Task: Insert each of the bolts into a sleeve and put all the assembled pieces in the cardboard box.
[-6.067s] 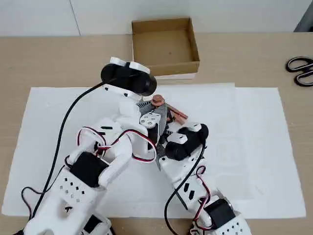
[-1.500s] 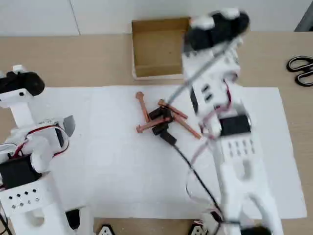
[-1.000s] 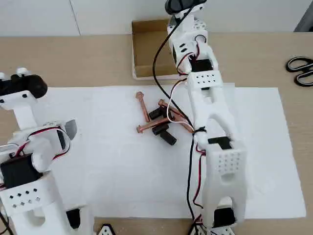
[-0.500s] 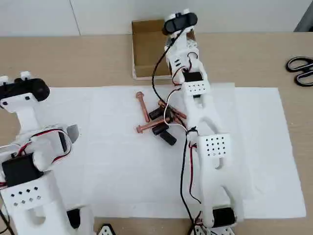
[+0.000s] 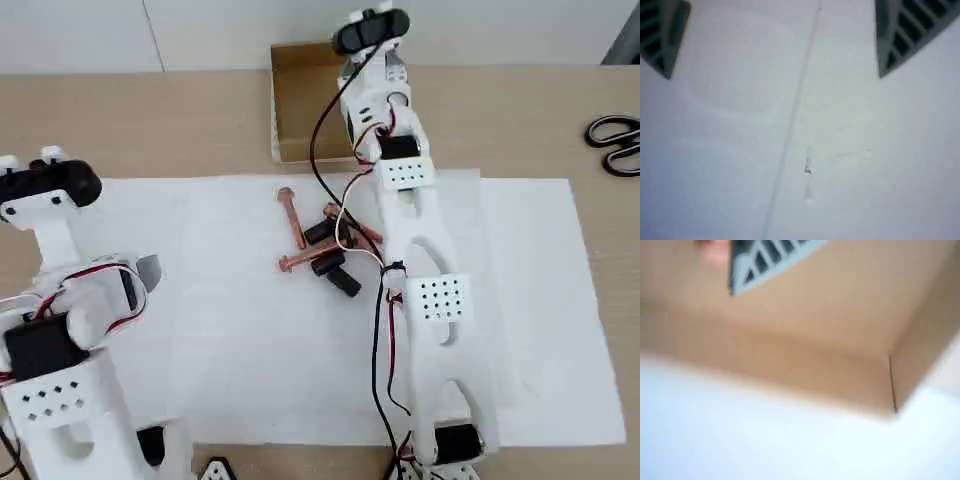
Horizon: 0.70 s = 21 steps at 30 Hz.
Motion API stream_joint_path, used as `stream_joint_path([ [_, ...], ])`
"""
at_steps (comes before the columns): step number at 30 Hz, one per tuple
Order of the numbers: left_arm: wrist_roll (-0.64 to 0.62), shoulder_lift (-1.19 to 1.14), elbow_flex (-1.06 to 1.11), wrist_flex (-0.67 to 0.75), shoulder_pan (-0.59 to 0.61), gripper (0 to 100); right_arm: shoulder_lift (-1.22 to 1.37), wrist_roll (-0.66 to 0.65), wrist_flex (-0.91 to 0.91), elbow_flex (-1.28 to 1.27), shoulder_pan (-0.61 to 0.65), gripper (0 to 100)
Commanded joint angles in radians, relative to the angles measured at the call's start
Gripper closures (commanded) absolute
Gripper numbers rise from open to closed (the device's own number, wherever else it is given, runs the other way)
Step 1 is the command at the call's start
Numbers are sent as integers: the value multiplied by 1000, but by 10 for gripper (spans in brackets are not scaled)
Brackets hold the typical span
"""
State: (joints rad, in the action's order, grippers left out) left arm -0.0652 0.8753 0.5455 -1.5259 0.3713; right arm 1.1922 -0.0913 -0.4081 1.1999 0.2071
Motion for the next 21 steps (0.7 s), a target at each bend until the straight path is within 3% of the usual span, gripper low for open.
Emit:
stream_joint_path([
  [1,5,17,-5,0,0,750,-88,-6,-143,178,-5,796],
  [8,5,17,-8,3,0,750,-173,-3,-615,488,1,796],
  [17,3,17,-5,3,2,750,-453,-3,-1204,479,25,797],
  [21,3,17,-2,0,3,750,-529,-3,-1285,476,24,797],
])
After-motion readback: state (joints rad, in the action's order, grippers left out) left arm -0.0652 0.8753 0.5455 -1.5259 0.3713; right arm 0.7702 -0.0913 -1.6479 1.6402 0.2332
